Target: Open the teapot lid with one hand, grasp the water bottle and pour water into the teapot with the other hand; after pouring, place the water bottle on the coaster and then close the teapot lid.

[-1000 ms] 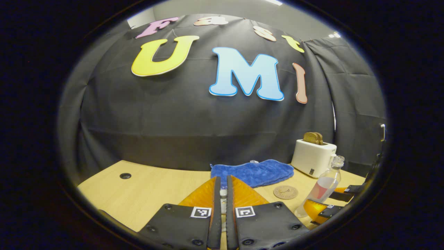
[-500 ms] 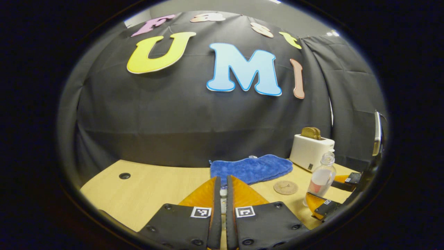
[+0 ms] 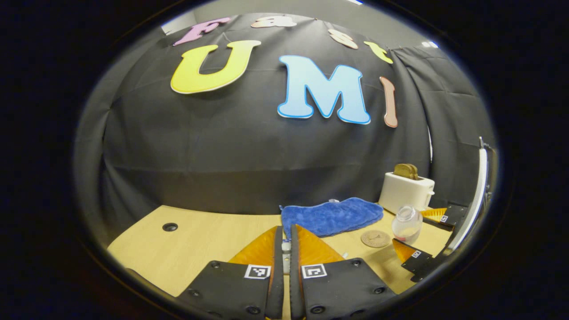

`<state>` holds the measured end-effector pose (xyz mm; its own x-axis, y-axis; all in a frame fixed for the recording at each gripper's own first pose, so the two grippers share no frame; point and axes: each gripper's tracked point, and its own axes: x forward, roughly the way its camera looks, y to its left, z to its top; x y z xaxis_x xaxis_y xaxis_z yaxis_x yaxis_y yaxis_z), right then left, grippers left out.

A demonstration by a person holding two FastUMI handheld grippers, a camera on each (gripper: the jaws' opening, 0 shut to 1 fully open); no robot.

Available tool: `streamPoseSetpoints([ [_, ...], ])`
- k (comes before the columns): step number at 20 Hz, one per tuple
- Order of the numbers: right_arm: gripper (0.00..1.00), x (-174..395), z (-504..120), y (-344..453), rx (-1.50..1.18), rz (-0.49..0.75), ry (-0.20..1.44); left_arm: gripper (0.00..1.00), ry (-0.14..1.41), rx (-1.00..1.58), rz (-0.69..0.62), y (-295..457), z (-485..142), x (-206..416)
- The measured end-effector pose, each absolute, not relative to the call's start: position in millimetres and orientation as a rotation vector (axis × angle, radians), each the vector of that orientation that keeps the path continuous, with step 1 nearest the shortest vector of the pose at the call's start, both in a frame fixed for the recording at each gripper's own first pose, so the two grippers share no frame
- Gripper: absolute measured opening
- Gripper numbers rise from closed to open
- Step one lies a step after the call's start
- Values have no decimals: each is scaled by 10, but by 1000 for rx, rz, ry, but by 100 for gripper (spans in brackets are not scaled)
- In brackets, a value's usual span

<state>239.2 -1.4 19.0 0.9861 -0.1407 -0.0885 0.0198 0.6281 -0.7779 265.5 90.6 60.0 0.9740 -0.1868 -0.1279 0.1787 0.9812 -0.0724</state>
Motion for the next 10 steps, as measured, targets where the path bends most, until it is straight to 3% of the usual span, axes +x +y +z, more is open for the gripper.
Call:
streamPoseSetpoints([
  [10, 75, 2611, 395, 239, -1405, -96, 19, 13, 124, -100, -99, 1427, 656, 2670],
])
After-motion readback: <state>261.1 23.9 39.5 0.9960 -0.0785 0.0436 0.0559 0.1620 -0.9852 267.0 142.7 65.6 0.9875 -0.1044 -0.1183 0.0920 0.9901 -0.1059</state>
